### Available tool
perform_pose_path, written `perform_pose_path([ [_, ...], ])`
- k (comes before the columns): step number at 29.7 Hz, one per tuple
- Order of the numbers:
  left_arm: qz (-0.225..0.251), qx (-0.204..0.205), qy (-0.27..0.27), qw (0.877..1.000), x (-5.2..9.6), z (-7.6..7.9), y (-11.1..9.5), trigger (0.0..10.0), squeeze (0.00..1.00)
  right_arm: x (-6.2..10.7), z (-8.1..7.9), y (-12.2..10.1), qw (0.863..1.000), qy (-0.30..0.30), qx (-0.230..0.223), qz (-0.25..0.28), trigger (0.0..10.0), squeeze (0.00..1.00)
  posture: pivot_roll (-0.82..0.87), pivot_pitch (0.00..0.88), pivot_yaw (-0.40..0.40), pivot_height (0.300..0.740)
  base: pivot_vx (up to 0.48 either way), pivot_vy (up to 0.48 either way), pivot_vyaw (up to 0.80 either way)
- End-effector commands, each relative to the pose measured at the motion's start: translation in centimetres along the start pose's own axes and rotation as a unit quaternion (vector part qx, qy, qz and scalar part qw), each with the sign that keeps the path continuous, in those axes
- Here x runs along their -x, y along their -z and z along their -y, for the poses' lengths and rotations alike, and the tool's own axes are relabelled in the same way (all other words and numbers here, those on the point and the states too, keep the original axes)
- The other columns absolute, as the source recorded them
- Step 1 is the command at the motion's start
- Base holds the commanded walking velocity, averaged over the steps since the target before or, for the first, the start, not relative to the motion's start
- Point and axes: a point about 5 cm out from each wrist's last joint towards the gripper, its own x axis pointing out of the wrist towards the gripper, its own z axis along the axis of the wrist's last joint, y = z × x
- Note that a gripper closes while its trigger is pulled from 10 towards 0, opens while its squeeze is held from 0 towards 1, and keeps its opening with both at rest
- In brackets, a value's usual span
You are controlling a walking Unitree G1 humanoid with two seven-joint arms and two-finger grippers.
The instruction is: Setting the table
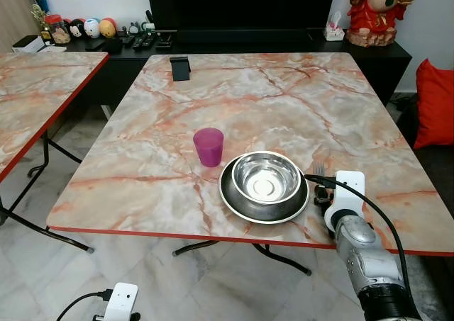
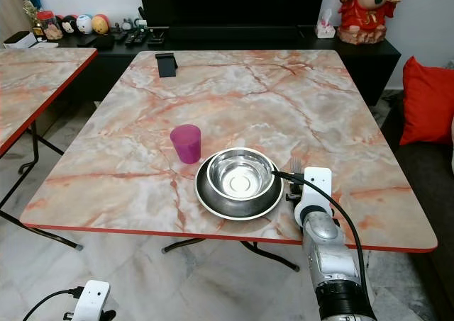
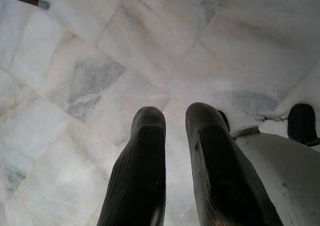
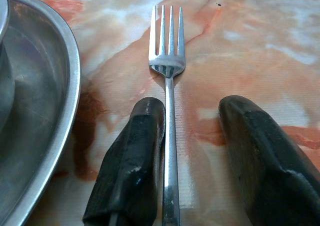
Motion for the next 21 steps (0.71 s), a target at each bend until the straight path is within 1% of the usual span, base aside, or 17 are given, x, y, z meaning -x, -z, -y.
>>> perform_pose_path([
  [1,-0.014,-0.014,0.0,1.0,0.1,-0.3,0.6,10.0,0.0,-0.2,-0.7,0.2,1.0,-0.013,0.004,-0.008,10.0,0.0,0.05,0.0,0.038,0.74,0.0,0.0,0.0],
  [14,-0.015,-0.021,0.003,1.0,0.1,-0.1,0.6,10.0,0.0,-0.2,-0.9,-0.2,1.0,-0.017,0.004,0.003,10.0,0.0,0.04,0.0,0.039,0.74,0.0,0.0,0.0],
  [21,-0.015,-0.023,0.003,1.0,0.1,0.0,0.5,10.0,0.0,-0.2,-1.1,-1.2,0.999,-0.022,-0.004,0.034,10.0,0.0,0.04,0.0,0.037,0.74,0.0,0.0,0.0],
])
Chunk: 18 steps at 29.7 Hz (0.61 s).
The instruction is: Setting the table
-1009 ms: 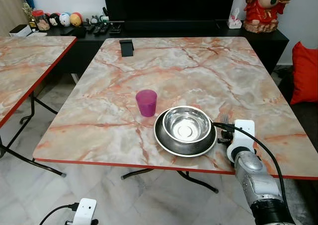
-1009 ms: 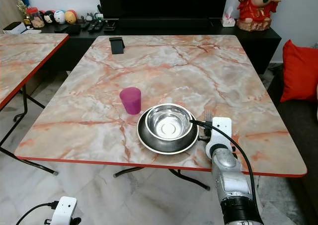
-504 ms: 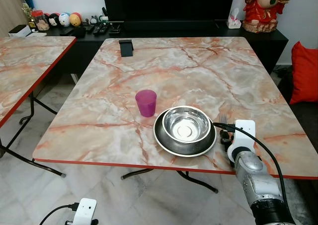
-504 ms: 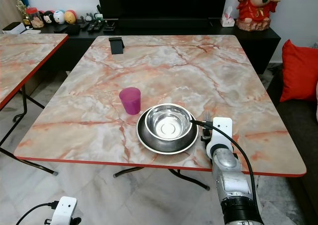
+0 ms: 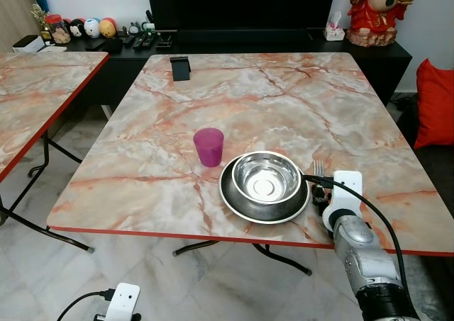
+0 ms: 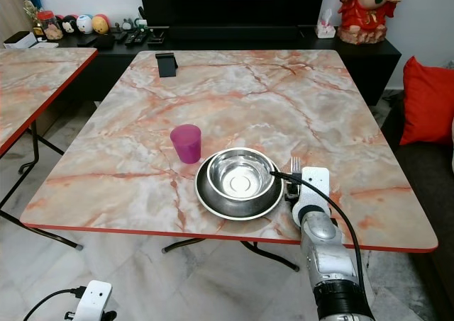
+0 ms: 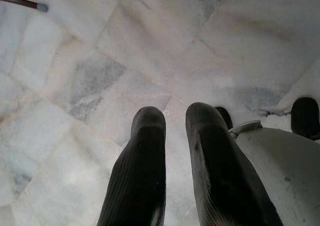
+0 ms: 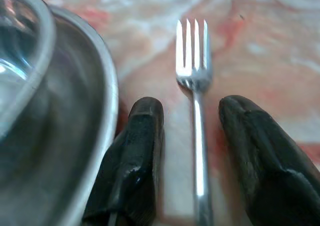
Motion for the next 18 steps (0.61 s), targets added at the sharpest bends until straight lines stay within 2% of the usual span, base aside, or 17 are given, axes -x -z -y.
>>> perform_pose_path([
  [1,-0.012,-0.003,-0.001,1.0,0.1,-0.1,0.5,10.0,0.0,-0.1,-0.3,-0.7,1.0,-0.004,-0.003,0.014,10.0,0.0,0.04,0.0,0.037,0.74,0.0,0.0,0.0],
  [15,-0.012,-0.002,0.002,1.0,0.1,0.1,0.5,10.0,0.0,-0.2,0.6,-1.3,0.999,0.027,0.008,0.033,10.0,0.0,0.04,0.0,0.035,0.74,0.0,0.0,0.0],
  [18,-0.011,-0.002,0.002,1.0,0.1,0.1,0.6,10.0,0.0,-0.1,0.8,-2.0,0.997,0.042,0.003,0.061,10.0,0.0,0.05,0.0,0.036,0.74,0.0,0.0,0.0],
])
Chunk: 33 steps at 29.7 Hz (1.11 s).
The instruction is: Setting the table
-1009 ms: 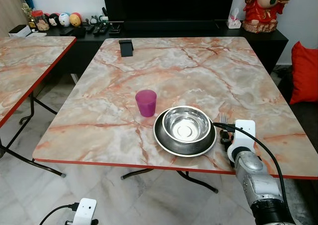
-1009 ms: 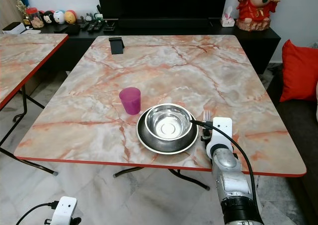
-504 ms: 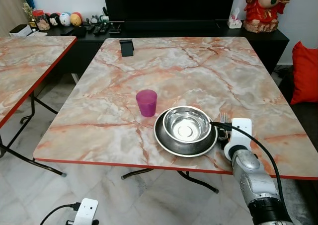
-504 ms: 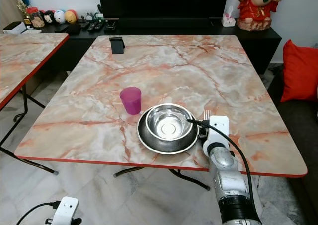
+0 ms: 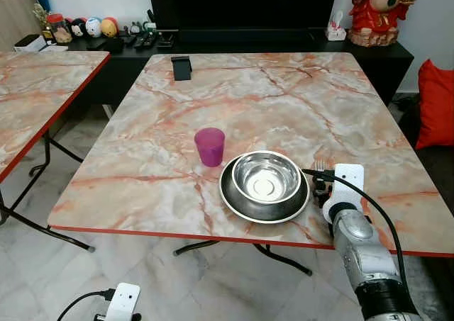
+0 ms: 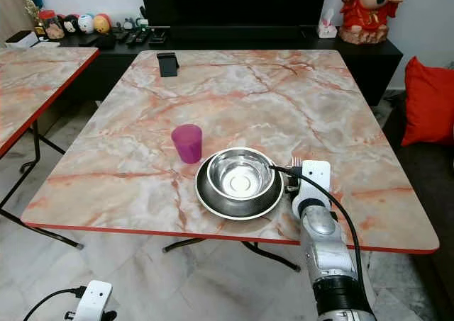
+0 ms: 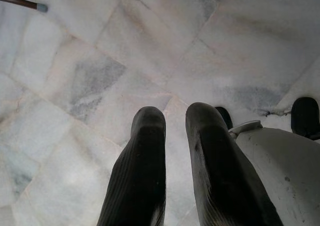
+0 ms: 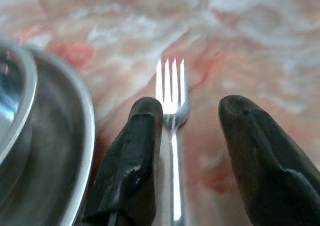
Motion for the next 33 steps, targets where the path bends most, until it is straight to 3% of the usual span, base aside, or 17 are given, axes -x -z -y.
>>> perform_pose_path([
  [1,-0.012,-0.001,0.002,1.0,0.1,0.0,0.6,10.0,0.0,-0.2,0.1,-0.9,1.0,0.007,-0.004,0.023,10.0,0.0,0.04,0.0,0.036,0.74,0.0,0.0,0.0],
  [10,-0.009,0.002,0.002,1.0,0.1,0.0,0.6,10.0,0.0,0.8,-0.1,-5.1,0.982,-0.009,-0.051,0.183,10.0,0.0,0.04,0.0,0.039,0.74,0.0,0.0,0.0],
  [13,-0.006,0.004,0.002,1.0,0.2,0.0,0.7,10.0,0.0,1.2,-0.1,-5.5,0.975,-0.004,-0.047,0.215,10.0,0.0,0.04,0.0,0.039,0.74,0.0,0.0,0.0],
  [23,0.004,0.023,0.009,1.0,0.2,0.3,0.8,10.0,0.0,2.6,-0.1,-6.4,0.958,-0.002,-0.036,0.284,10.0,0.0,0.04,0.0,0.035,0.74,0.0,0.0,0.0],
  [33,0.002,0.028,0.007,1.0,0.2,0.4,0.8,10.0,0.0,2.3,0.1,-7.1,0.953,-0.001,-0.036,0.301,10.0,0.0,0.04,0.0,0.024,0.74,-0.216,0.392,0.0],
])
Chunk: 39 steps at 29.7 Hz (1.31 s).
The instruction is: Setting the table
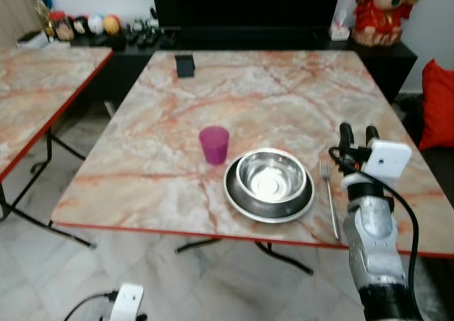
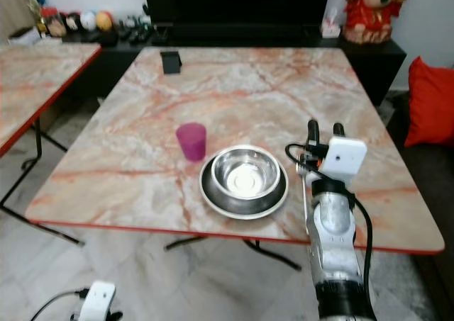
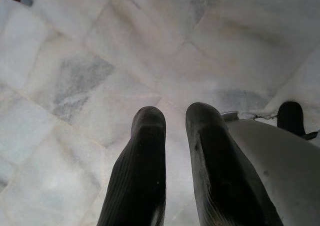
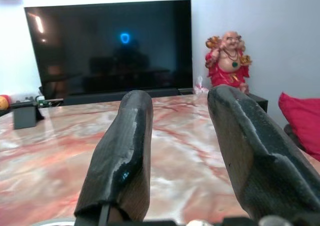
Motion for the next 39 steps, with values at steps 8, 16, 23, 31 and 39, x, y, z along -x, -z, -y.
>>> perform_pose_path([
  [8,-0.01,0.005,-0.006,1.0,0.1,-0.3,0.6,10.0,0.0,-0.1,-0.8,-0.3,1.0,-0.008,-0.011,0.015,10.0,0.0,0.04,0.0,0.016,0.74,-0.06,0.408,0.0],
  [16,-0.007,0.003,-0.002,1.0,0.0,0.2,0.3,10.0,0.0,-0.5,-1.0,-0.4,1.0,-0.01,-0.017,0.019,10.0,0.0,0.04,0.0,0.009,0.74,0.0,0.413,0.0],
  [23,-0.007,0.003,-0.001,1.0,0.0,0.3,0.3,10.0,0.0,-0.7,-0.9,-0.1,1.0,0.003,-0.015,0.008,10.0,0.0,0.03,0.0,0.013,0.74,0.0,0.432,-0.08],
  [31,-0.008,0.0,-0.001,1.0,0.0,0.2,0.4,10.0,0.0,-0.4,-1.0,-0.1,1.0,-0.002,-0.02,0.014,10.0,0.0,0.04,0.0,0.016,0.74,0.0,0.467,-0.35],
  [39,-0.001,-0.002,-0.003,1.0,0.0,-0.1,0.0,10.0,0.0,-0.7,-1.6,-0.5,0.999,-0.022,0.0,0.027,10.0,0.0,0.04,0.0,0.024,0.74,0.0,0.476,0.1],
])
